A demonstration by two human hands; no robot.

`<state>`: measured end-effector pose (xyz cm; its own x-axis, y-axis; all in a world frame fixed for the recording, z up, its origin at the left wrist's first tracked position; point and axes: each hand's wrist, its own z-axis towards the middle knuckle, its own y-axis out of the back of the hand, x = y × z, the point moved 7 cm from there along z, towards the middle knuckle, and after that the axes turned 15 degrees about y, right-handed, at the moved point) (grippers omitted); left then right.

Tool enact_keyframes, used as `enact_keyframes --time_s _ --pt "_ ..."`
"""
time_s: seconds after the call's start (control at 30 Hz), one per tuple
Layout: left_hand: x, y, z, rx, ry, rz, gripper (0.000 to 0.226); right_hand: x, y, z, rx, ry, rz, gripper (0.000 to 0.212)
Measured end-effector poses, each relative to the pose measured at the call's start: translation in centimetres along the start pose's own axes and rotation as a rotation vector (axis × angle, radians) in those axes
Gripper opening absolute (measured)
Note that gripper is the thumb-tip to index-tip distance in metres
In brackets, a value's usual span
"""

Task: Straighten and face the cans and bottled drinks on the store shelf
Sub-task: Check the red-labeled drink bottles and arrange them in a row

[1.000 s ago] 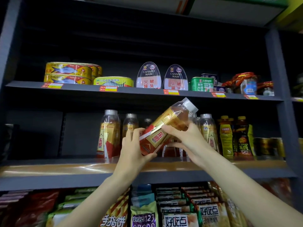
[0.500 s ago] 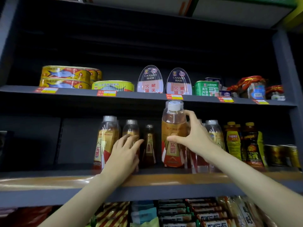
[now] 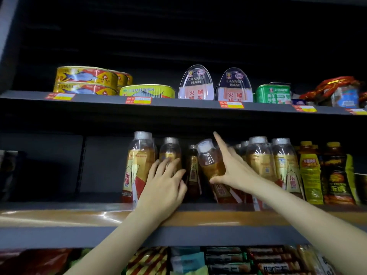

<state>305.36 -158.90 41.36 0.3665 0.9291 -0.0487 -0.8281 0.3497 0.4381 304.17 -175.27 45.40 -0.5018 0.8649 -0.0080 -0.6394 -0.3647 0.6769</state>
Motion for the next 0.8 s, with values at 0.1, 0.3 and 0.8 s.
enact_keyframes --time_s 0.1,0.3,0.8 --pt "0.2 -0.1 -0.1 -0.028 0.006 0.044 0.044 -0.8 0.0 0.8 -0.039 -0.050 0.025 0.123" --pt "0.2 -0.2 0.0 -0.027 0.048 0.083 0.046 -2.8 0.8 1.6 -0.005 -0.154 -0.093 0.121" --pt "1.1 2.8 1.9 -0.207 -0.007 0.237 0.052 -1.4 -0.9 2.4 0.202 -0.003 -0.774 0.096"
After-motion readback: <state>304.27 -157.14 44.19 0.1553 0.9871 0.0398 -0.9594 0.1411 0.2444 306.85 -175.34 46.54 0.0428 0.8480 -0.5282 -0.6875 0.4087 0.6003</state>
